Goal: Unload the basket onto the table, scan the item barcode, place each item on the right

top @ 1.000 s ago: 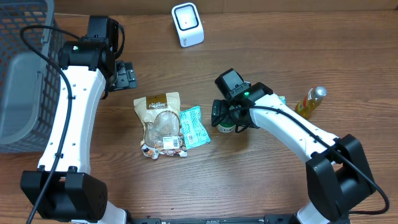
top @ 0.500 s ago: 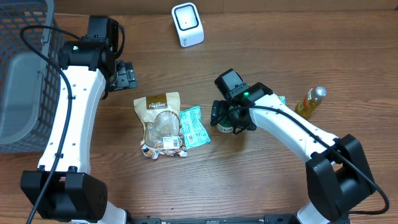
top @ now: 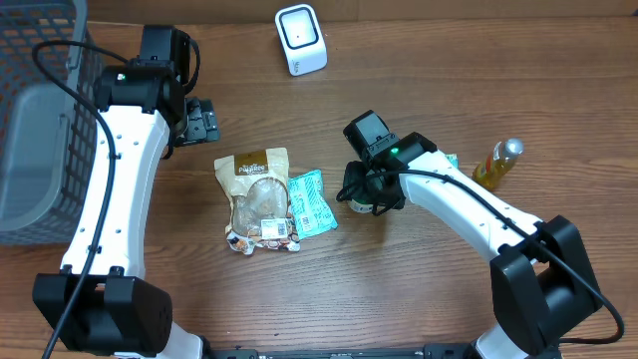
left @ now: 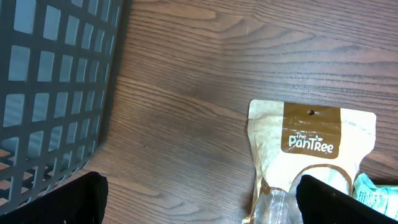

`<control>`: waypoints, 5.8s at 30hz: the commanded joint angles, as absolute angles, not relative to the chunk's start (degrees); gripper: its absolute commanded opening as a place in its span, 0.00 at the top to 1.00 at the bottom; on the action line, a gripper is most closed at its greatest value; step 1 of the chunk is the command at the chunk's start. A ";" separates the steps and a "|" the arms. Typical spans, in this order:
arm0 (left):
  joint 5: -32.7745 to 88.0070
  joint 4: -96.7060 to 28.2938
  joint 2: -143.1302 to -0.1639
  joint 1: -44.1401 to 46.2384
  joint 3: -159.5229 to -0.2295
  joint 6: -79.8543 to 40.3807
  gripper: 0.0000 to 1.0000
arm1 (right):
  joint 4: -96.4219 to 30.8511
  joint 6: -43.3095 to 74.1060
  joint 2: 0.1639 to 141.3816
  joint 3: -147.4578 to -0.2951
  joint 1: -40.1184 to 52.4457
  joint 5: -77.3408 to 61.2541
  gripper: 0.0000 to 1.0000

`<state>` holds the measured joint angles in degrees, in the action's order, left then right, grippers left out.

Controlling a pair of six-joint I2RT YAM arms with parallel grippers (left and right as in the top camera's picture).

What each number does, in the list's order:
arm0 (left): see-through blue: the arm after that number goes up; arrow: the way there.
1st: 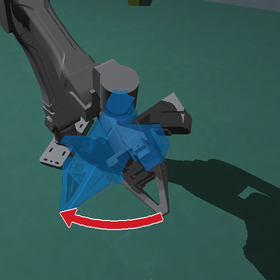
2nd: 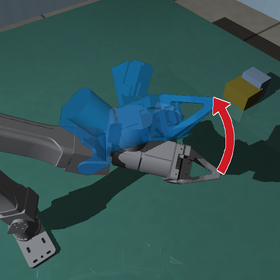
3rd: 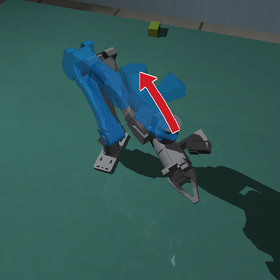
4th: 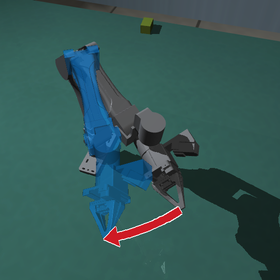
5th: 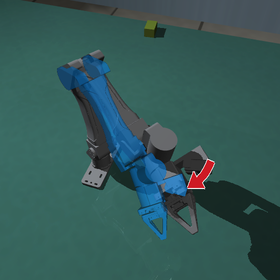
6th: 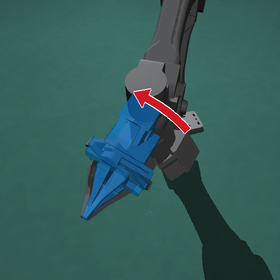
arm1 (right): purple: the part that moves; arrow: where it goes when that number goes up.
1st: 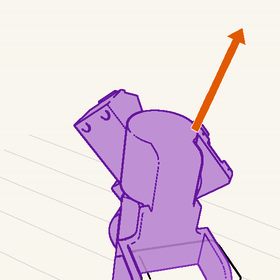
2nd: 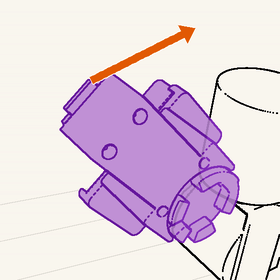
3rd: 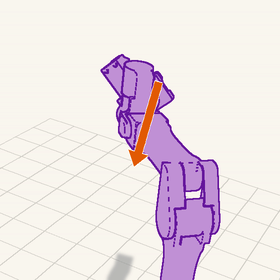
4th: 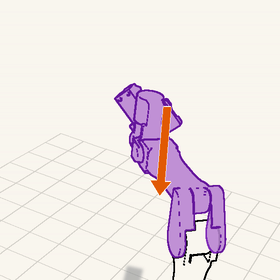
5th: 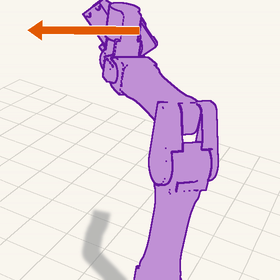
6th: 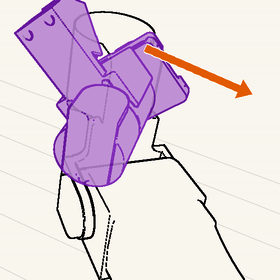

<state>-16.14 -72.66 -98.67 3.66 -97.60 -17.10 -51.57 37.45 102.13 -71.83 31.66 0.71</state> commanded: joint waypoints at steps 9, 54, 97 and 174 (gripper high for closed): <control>-16.88 -72.62 -98.91 3.40 -98.39 -16.71 0.00 | -51.77 33.41 102.26 -71.53 31.77 3.49 0.32; -16.88 -72.62 -98.91 3.40 -98.39 -16.71 0.01 | -50.87 25.93 102.26 -70.39 31.75 9.63 0.41; -16.88 -72.62 -98.91 3.40 -98.39 -16.71 0.00 | -50.02 13.72 102.26 -70.39 31.75 9.61 0.00; -16.88 -72.62 -98.91 3.40 -98.39 -16.71 0.00 | -52.10 27.27 102.26 -71.61 25.06 -1.87 0.00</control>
